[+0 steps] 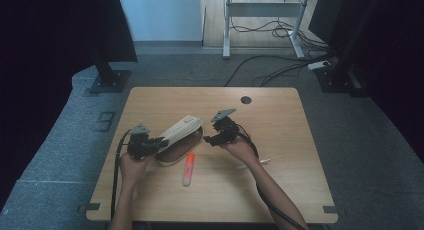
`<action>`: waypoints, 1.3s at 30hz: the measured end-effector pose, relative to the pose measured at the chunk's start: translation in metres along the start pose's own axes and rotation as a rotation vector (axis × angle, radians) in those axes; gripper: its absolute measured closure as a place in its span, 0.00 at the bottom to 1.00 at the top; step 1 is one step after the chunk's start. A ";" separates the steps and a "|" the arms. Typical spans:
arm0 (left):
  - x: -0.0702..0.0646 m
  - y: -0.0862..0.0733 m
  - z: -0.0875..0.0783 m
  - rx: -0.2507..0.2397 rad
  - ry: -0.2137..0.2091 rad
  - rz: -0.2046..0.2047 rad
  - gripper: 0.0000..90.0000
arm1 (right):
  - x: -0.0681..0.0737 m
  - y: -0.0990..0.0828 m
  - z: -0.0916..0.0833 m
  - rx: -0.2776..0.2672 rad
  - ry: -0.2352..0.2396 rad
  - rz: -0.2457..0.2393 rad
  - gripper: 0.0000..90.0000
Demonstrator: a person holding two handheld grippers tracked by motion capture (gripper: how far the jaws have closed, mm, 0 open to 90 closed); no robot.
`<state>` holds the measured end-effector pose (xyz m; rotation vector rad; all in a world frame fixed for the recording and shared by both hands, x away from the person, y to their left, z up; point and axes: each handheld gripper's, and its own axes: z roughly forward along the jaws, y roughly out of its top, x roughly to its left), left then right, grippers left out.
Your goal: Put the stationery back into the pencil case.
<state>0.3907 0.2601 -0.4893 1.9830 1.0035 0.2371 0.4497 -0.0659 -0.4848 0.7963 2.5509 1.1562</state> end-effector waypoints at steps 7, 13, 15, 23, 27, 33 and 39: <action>0.000 0.000 0.000 0.001 0.003 0.007 0.82 | -0.004 -0.009 -0.012 0.001 -0.005 0.005 0.34; 0.000 0.000 0.000 -0.002 0.000 0.000 0.82 | -0.004 -0.015 -0.022 -0.005 -0.006 0.004 0.34; 0.000 0.000 0.000 -0.002 -0.001 -0.002 0.82 | -0.005 -0.017 -0.026 -0.005 -0.008 0.004 0.34; 0.001 0.000 0.000 -0.003 -0.003 -0.005 0.82 | -0.008 -0.028 -0.038 -0.006 -0.015 0.007 0.35; 0.000 0.000 0.000 -0.004 -0.002 -0.002 0.82 | -0.009 -0.034 -0.045 -0.011 -0.017 0.016 0.36; 0.000 0.000 0.000 -0.005 0.001 -0.001 0.82 | -0.012 -0.046 -0.053 -0.012 -0.021 0.028 0.37; 0.000 0.000 0.000 -0.007 0.000 -0.003 0.82 | -0.016 -0.059 -0.062 -0.015 -0.032 0.045 0.38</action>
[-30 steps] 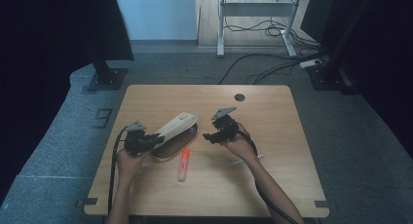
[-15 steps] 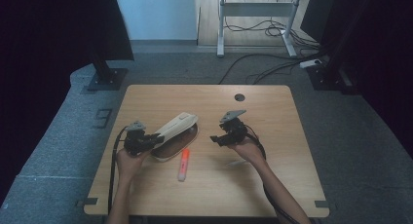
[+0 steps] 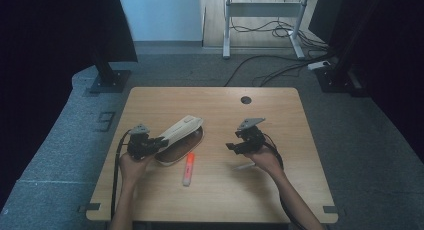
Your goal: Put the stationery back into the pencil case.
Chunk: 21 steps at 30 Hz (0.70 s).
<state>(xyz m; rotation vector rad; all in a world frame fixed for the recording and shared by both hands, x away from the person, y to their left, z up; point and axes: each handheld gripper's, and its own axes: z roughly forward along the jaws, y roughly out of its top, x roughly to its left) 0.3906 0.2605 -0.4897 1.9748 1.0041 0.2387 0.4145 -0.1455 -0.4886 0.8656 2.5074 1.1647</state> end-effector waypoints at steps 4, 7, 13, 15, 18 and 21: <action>0.000 0.000 0.000 0.001 0.000 0.000 0.82 | -0.002 -0.007 -0.006 0.001 -0.003 0.005 0.39; 0.000 0.000 0.000 0.002 -0.001 0.001 0.82 | -0.003 -0.013 -0.009 0.003 -0.004 0.002 0.41; 0.000 0.000 0.000 0.001 -0.001 0.001 0.82 | -0.005 -0.028 -0.014 0.019 -0.009 0.004 0.42; 0.000 0.000 0.000 0.001 -0.001 0.002 0.82 | -0.006 -0.033 -0.016 0.025 -0.015 0.006 0.42; 0.000 0.000 0.000 0.000 -0.002 0.000 0.82 | -0.008 -0.039 -0.019 0.026 -0.020 0.017 0.43; 0.000 -0.001 0.000 0.001 -0.002 0.000 0.82 | -0.010 -0.045 -0.023 0.031 -0.019 0.027 0.43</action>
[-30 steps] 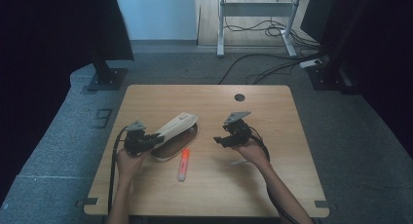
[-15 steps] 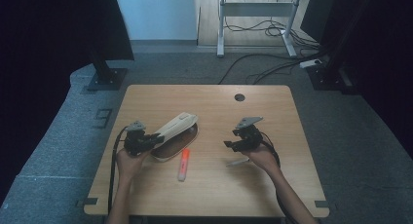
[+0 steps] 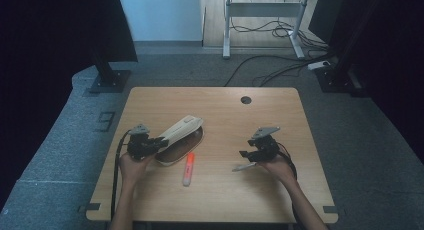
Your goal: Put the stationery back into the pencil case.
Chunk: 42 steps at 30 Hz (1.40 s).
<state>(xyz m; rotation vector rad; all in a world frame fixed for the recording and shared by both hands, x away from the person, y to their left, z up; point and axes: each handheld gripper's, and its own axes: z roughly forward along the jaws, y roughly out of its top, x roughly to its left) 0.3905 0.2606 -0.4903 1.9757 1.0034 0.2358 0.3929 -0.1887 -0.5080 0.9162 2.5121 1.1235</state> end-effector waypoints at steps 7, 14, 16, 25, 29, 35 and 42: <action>0.000 0.000 0.000 -0.001 -0.001 -0.002 0.82 | 0.000 -0.016 -0.005 0.011 -0.003 0.011 0.43; 0.000 -0.001 0.001 -0.002 -0.003 -0.004 0.82 | -0.003 -0.031 -0.010 0.020 -0.003 0.025 0.44; 0.000 -0.001 0.001 -0.001 -0.004 -0.003 0.82 | -0.003 -0.035 -0.011 0.023 -0.003 0.025 0.45; 0.000 -0.001 0.001 0.001 -0.004 -0.002 0.82 | -0.004 -0.048 -0.013 0.043 0.004 0.025 0.47; 0.000 -0.001 0.001 0.001 -0.003 -0.002 0.82 | -0.005 -0.051 -0.012 0.064 0.004 0.011 0.51; 0.000 -0.001 0.001 0.001 -0.003 -0.001 0.82 | -0.004 -0.055 -0.009 0.060 -0.007 0.004 0.58; -0.001 -0.001 0.002 0.002 -0.003 -0.002 0.82 | -0.001 -0.054 -0.009 0.066 -0.012 0.003 0.77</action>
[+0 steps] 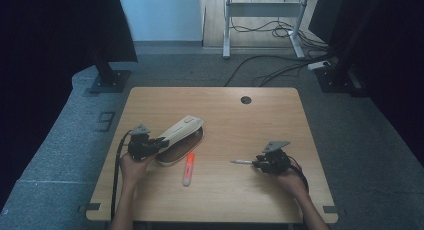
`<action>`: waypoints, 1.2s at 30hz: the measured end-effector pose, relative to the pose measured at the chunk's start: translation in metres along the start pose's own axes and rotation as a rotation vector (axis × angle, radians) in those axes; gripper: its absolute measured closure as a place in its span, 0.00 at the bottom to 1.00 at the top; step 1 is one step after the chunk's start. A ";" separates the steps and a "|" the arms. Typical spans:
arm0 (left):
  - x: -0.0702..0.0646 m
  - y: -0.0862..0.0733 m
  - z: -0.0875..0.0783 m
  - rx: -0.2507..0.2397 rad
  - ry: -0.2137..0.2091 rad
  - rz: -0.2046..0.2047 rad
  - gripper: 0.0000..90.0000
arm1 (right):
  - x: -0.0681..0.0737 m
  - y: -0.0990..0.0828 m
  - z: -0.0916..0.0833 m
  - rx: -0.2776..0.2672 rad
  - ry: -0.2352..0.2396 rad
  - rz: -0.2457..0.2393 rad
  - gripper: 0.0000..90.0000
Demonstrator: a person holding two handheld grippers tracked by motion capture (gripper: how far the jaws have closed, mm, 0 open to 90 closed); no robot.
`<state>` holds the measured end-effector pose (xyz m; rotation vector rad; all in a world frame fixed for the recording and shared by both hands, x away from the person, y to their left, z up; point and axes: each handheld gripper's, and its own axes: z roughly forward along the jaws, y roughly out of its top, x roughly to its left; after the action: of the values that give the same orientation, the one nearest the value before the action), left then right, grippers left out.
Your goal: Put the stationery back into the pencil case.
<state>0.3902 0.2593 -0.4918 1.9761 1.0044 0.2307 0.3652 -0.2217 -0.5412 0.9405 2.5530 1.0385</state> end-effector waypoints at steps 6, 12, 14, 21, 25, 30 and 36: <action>-0.001 0.000 0.000 0.000 0.001 0.000 0.82 | 0.003 0.002 0.001 0.008 0.010 0.025 0.84; -0.001 0.000 0.000 0.000 0.001 0.000 0.82 | 0.004 0.004 0.002 0.007 0.003 0.064 0.85; -0.001 0.000 0.000 -0.001 0.003 -0.002 0.82 | 0.004 0.003 0.002 0.005 0.003 0.070 0.85; -0.001 0.000 0.000 -0.002 0.003 -0.003 0.82 | 0.003 0.005 -0.005 -0.017 -0.001 0.082 0.85; -0.001 0.000 0.000 -0.003 0.005 -0.003 0.82 | 0.004 0.010 -0.009 -0.032 -0.002 0.079 0.85; -0.001 0.001 0.000 -0.004 0.007 0.001 0.82 | 0.006 0.019 -0.010 -0.044 0.011 0.074 0.85; -0.001 0.001 0.000 -0.005 0.007 0.001 0.82 | 0.009 0.029 -0.008 -0.051 0.022 0.064 0.85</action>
<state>0.3897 0.2585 -0.4909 1.9727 1.0067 0.2401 0.3685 -0.2045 -0.5153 1.0081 2.5168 1.1320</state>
